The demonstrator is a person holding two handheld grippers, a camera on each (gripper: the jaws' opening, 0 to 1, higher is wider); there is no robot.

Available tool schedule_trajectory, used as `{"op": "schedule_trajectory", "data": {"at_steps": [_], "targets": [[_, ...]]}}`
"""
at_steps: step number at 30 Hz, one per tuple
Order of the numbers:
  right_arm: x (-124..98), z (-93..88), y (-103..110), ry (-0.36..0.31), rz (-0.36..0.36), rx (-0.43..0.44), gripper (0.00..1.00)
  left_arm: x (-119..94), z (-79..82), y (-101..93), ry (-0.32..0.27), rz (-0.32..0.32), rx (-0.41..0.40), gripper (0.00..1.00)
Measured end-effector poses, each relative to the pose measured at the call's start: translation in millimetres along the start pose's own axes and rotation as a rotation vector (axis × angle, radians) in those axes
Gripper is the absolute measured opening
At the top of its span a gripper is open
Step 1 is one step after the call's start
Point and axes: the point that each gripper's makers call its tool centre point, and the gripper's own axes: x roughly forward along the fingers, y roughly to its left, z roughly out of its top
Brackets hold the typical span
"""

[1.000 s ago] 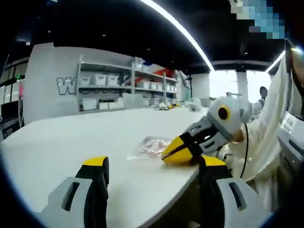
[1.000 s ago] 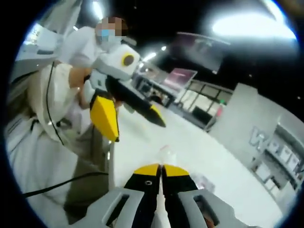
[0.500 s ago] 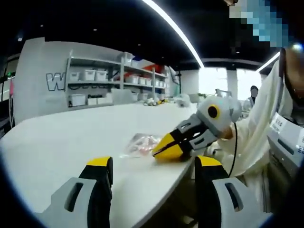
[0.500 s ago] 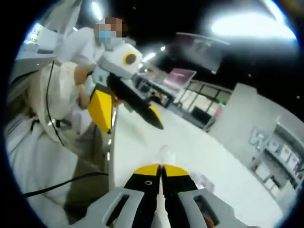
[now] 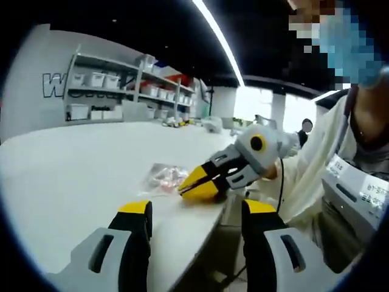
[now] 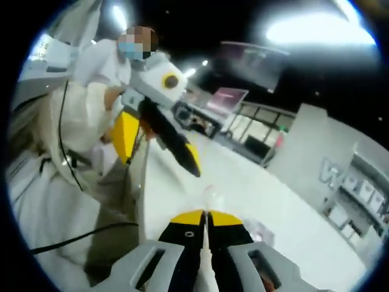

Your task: Open the resealable bag by pulling the two sides of the seal apart until the entire bag opening is separated and visibly accessible.

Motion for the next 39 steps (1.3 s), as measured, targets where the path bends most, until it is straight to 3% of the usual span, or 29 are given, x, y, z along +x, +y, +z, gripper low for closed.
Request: {"op": "schedule_trajectory", "data": {"at_steps": [6,11,16,27,39], "targets": [[-1.8,0.1,-1.5,-0.007,-0.004,0.018,0.00,0.3,0.5,-3.7,0.022,-0.051,-0.049,0.49],[-2.5,1.8,-2.4,-0.020,-0.008,0.035,0.00,3.6,-4.8,0.8,0.062,-0.064,-0.062,0.47],[-3.0,1.4,-2.6,-0.022,-0.012,0.037,0.00,5.8,-7.5,3.8,0.080,-0.076,-0.111,0.34],[-4.8,2.0,-2.9,-0.036,-0.021,0.042,0.00,14.3,-10.8,12.6,0.099,-0.062,-0.139,0.34],[-7.2,2.1,-2.9,-0.052,-0.026,0.056,0.00,21.8,-8.7,31.7,0.075,-0.003,-0.283,0.22]]}}
